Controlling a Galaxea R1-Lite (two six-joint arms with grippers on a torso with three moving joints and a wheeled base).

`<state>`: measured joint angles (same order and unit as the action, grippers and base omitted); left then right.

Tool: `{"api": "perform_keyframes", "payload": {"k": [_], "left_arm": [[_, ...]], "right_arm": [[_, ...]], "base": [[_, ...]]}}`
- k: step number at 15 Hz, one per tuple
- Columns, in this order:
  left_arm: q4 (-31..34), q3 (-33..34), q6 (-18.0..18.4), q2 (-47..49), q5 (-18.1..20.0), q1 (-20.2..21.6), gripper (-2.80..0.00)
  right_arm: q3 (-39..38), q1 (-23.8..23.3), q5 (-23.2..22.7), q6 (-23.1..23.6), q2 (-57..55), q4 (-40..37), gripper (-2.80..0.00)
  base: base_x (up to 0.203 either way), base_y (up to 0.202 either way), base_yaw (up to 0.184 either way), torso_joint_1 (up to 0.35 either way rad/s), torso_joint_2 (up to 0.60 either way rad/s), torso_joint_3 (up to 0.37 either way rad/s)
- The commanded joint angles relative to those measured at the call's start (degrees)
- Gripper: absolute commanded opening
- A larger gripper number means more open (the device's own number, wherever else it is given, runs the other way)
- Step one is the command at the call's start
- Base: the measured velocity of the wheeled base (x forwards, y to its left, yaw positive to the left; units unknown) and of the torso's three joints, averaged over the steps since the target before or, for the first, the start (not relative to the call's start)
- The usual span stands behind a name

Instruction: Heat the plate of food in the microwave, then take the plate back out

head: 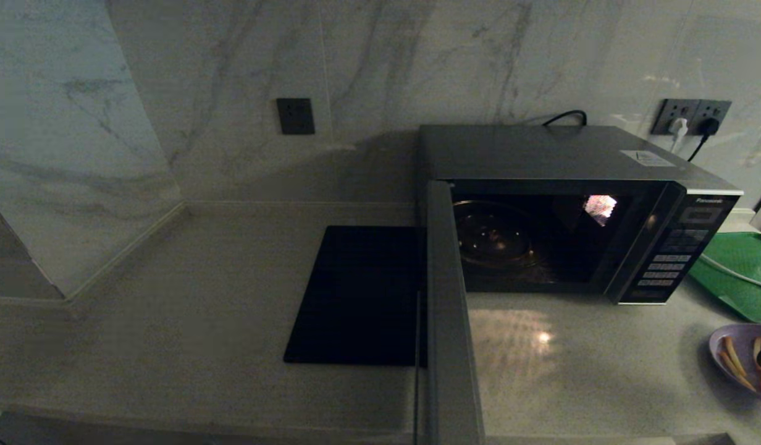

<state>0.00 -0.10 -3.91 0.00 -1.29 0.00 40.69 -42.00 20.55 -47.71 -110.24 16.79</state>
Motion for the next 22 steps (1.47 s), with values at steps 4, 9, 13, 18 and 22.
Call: {"api": "perform_keyframes", "payload": {"k": [4, 9, 13, 18, 22], "left_arm": [[0.00, 0.01, -0.04, 0.00, -0.03, 0.00, -2.80], [0.00, 0.01, -0.04, 0.00, -0.03, 0.00, -2.80], [0.00, 0.01, -0.04, 0.00, -0.03, 0.00, -2.80], [0.00, 0.01, -0.04, 0.00, -0.03, 0.00, -2.80], [0.00, 0.01, -0.04, 0.00, -0.03, 0.00, -2.80]], "right_arm": [[0.18, -0.09, 0.10, 0.43, -1.12, 0.18, -2.80], [0.79, -0.88, 0.01, 0.96, -1.56, 0.09, 0.00], [0.74, -1.47, -0.14, 0.96, -0.63, 0.09, 0.00], [0.62, -3.13, -4.02, 3.43, 11.56, -0.42, -2.80], [1.20, -1.94, -7.10, 11.62, 24.01, -1.50, -2.80]], "base": [[0.000, 0.000, 0.000, 0.000, 0.00, 0.000], [0.000, 0.000, 0.000, 0.000, 0.00, 0.000], [0.000, 0.000, 0.000, 0.000, 0.00, 0.000], [0.000, 0.000, 0.000, 0.000, 0.00, 0.000], [0.000, 0.000, 0.000, 0.000, 0.00, 0.000]]}}
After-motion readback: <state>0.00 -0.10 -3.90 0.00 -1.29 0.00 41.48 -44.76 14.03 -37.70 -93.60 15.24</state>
